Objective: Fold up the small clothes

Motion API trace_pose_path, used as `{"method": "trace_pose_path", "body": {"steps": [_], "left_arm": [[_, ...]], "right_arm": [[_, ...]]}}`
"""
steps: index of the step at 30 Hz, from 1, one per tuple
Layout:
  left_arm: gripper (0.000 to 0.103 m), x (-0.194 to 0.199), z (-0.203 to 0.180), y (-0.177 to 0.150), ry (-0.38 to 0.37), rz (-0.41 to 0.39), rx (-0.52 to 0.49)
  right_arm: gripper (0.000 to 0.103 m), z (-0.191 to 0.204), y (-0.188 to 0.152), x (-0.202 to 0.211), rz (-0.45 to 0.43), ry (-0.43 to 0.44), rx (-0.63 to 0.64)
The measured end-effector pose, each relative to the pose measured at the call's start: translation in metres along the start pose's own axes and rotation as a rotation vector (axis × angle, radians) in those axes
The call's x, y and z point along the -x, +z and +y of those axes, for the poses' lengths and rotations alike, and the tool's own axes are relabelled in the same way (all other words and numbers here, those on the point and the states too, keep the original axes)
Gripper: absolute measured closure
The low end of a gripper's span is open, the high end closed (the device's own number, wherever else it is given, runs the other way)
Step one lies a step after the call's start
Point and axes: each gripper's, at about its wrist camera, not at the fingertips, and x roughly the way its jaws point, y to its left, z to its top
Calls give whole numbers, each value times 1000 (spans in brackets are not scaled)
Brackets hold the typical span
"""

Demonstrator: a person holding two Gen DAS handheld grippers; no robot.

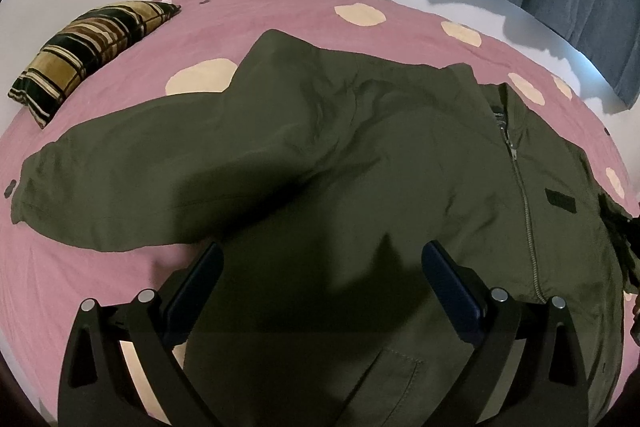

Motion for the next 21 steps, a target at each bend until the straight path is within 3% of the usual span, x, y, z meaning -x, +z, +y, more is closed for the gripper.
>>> {"method": "trace_pose_path", "body": {"steps": [7, 12, 17, 21], "left_arm": [[4, -1, -3, -2, -1, -3, -8], [4, -3, -6, -4, -6, 5, -14], [4, -1, -11, -5, -8, 1, -26], [4, 0, -10, -4, -8, -3, -23]], "right_arm": [[96, -20, -2, 0, 20, 140, -166], [96, -20, -5, 6, 19, 212, -204], [97, -4, -4, 16, 26, 335, -218], [97, 34, -6, 21, 48, 459, -184]]}}
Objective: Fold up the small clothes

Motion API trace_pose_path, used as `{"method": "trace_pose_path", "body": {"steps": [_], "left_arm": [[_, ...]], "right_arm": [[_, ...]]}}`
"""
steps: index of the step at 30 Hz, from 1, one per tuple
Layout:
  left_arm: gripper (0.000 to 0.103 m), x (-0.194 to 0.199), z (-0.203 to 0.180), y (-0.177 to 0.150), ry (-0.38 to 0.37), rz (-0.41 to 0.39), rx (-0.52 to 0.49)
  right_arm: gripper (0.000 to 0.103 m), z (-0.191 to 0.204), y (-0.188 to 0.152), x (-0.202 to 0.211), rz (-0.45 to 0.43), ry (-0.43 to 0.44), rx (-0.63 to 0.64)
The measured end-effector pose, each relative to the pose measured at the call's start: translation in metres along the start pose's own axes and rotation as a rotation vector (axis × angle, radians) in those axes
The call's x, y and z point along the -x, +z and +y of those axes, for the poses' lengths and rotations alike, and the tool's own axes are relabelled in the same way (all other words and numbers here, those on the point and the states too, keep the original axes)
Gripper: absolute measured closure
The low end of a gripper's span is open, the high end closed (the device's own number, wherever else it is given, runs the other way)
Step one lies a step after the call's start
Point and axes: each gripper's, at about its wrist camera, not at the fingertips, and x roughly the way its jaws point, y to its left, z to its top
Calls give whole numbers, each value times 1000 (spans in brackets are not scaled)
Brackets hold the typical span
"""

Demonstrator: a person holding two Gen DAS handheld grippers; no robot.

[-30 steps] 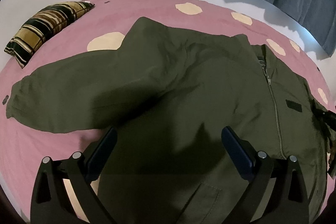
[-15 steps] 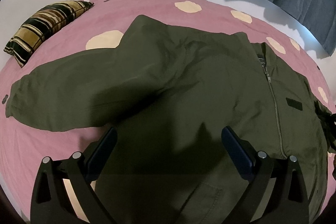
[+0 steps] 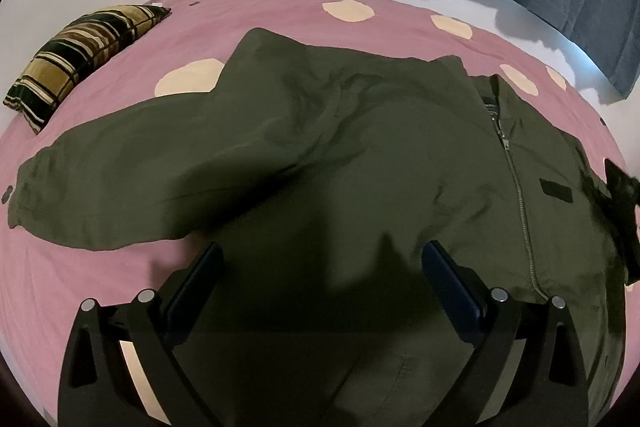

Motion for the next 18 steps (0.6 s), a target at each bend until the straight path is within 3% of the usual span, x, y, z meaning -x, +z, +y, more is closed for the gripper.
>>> {"method": "trace_pose_path", "body": {"steps": [4, 10, 18], "left_arm": [[4, 3, 4, 3, 6, -12, 9], [4, 7, 13, 8, 11, -26, 35], [4, 12, 31, 15, 28, -48, 80]], "right_arm": [[97, 39, -12, -26, 61, 81, 51], [97, 99, -55, -99, 234, 168, 129], [97, 131, -125, -195, 439, 150, 180]]}}
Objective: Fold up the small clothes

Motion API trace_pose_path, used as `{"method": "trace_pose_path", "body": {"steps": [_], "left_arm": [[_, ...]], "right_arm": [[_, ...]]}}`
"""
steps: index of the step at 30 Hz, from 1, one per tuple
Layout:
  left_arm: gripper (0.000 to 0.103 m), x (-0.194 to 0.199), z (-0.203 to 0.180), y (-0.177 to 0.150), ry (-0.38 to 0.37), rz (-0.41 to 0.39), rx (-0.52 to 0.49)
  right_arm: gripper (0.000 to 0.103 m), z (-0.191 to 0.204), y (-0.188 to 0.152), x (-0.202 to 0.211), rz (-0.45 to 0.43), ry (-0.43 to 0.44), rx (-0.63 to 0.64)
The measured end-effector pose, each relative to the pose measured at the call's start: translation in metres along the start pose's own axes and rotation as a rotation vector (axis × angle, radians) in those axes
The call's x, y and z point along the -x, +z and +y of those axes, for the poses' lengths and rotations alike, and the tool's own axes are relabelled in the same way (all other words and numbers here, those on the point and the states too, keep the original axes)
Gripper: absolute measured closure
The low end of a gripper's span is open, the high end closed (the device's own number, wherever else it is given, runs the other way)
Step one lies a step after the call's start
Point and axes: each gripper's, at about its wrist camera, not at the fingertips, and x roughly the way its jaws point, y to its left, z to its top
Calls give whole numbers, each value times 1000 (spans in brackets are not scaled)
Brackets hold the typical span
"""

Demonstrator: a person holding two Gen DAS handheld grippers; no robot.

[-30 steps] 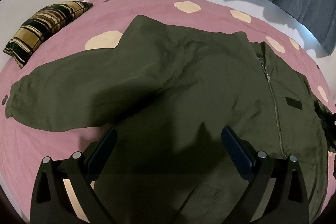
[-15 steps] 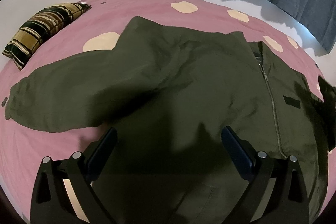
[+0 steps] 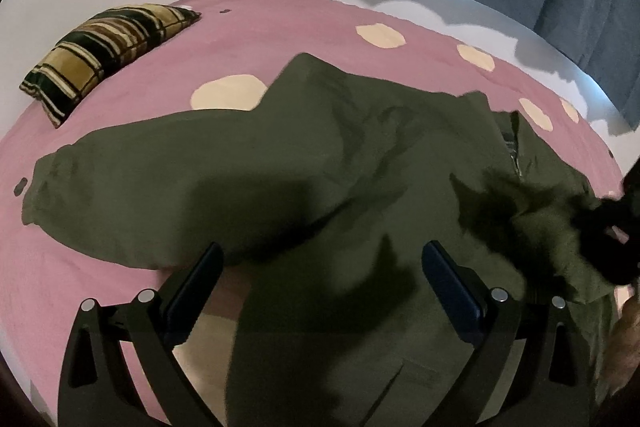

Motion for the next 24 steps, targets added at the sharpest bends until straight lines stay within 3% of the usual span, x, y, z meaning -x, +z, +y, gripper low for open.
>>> {"method": "trace_pose_path", "body": {"steps": [8, 12, 21, 24], "left_arm": [[4, -4, 2, -1, -3, 9, 6], [4, -7, -3, -4, -6, 20, -11], [4, -4, -12, -8, -15, 15, -32], [4, -5, -12, -8, -17, 22, -31]], "right_arm": [[96, -6, -18, -57, 111, -110, 37], [96, -9, -20, -58, 150, -98, 50], [96, 13, -30, -72, 149, -99, 103], [85, 7, -30, -71, 170, -66, 69]]}}
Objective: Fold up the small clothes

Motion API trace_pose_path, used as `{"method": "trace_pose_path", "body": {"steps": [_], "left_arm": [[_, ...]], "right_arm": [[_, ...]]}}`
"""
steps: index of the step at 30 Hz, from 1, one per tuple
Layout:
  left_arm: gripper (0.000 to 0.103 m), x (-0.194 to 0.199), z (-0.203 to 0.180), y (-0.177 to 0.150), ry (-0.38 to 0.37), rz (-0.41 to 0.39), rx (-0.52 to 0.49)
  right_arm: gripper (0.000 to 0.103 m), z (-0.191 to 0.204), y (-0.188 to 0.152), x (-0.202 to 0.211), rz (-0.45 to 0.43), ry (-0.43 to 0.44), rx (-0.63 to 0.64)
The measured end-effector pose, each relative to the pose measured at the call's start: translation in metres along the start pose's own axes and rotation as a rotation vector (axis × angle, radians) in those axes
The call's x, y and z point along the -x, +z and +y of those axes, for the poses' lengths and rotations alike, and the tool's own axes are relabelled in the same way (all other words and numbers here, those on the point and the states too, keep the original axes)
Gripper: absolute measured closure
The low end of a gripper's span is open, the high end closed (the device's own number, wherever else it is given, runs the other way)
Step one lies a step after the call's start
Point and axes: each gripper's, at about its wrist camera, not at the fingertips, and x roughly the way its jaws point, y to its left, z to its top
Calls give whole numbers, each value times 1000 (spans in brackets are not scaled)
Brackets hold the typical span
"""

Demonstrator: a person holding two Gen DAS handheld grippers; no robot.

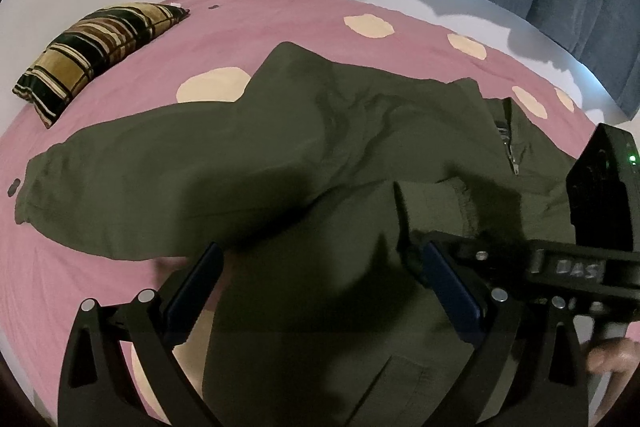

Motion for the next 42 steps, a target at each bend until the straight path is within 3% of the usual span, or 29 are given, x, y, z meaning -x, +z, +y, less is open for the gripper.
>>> {"method": "trace_pose_path", "body": {"steps": [2, 4, 7, 11, 13, 15, 18, 19, 20, 21, 22, 26, 31, 34, 36, 39, 42], "left_arm": [[4, -1, 0, -1, -3, 3, -1], [4, -2, -1, -1, -5, 5, -4], [4, -4, -3, -2, -12, 11, -7], [4, -3, -6, -3, -19, 5, -16], [4, -3, -8, -4, -20, 1, -21], [4, -4, -10, -5, -21, 7, -23], [4, -5, -11, -7, -19, 15, -26], [4, -5, -12, -7, -18, 14, -28], [4, -5, -12, -7, -18, 12, -29], [4, -5, -12, -7, -17, 10, -30], [4, -5, -12, -7, -17, 11, -30], [4, -6, -13, -7, -15, 12, -28], [4, -7, -9, -7, -18, 20, -6], [4, -7, 0, -8, -13, 25, 29], [4, -5, 9, -8, -18, 25, 59], [4, -1, 17, -7, -33, 18, 82], [4, 7, 30, -7, -58, 1, 119]], "right_arm": [[70, 1, -2, 12, -1, 7, 8], [47, 6, -6, 44, -56, -34, 62], [36, -1, -16, 121, -198, -94, 117], [32, -53, -28, 223, -403, -222, 24], [32, -97, -38, 274, -516, -326, -100], [32, -134, -47, 304, -574, -371, -201], [32, -171, -54, 311, -526, -377, -282], [36, -178, -56, 309, -504, -364, -291], [45, -185, -58, 305, -477, -359, -290], [71, -187, -59, 301, -460, -368, -280], [82, -188, -60, 298, -441, -381, -270], [87, -193, -65, 293, -436, -386, -249], [82, -184, -70, 290, -459, -371, -235], [78, -169, -78, 309, -534, -394, -218], [70, -149, -84, 319, -603, -436, -174], [51, -119, -86, 321, -656, -446, -90], [50, -102, -86, 306, -642, -409, -37]]}}
